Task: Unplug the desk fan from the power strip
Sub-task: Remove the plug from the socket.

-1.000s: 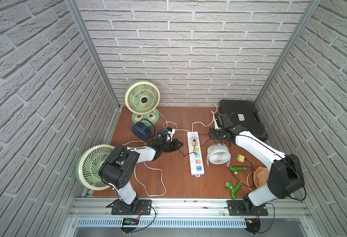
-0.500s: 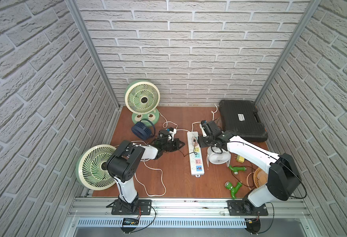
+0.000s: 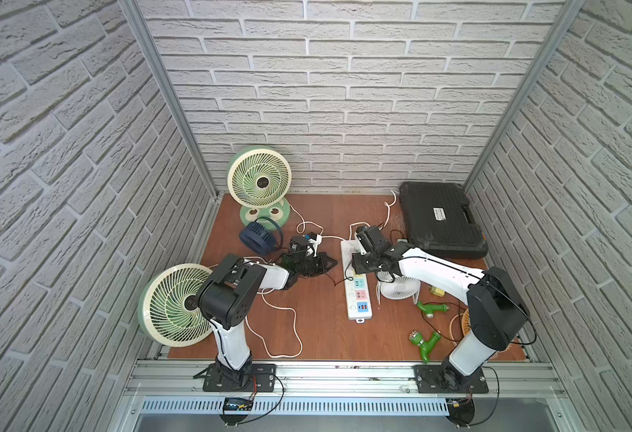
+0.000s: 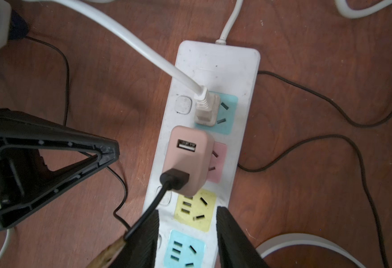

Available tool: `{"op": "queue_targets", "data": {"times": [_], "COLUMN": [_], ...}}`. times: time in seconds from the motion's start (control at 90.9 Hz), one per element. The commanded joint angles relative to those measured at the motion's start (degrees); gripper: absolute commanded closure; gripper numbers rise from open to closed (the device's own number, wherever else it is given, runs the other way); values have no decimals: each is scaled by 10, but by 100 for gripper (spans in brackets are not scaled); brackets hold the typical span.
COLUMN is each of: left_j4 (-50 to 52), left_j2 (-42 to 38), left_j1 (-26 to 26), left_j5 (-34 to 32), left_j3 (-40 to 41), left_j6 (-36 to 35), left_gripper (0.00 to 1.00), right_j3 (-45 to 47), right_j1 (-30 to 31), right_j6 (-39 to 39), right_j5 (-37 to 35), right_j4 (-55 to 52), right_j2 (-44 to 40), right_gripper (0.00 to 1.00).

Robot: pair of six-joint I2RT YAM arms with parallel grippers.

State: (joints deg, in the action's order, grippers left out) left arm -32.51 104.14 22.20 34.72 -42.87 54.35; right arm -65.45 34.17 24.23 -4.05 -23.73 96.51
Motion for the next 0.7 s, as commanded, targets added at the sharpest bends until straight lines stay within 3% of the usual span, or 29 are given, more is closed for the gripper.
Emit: {"op": "queue_targets", "data": {"times": [0.0,0.473,0.693], "left_j4": [-39,-55,-58], "left_j2": [13,27,30], "left_j1": [3,7,8], "left_j5": [7,9,10], "left_j3": [-9,-9,-11], "left_j6": [7,14,16], "left_gripper": [100,100,100], "right_j3": [10,4,-5], "right_j1": [11,39,48], "right_j6": [18,53,59], "right_j5": [-14,-144,-174], "right_j4": [48,105,108], "right_j2": [4,50,69], "right_gripper": [52,53,67]}}
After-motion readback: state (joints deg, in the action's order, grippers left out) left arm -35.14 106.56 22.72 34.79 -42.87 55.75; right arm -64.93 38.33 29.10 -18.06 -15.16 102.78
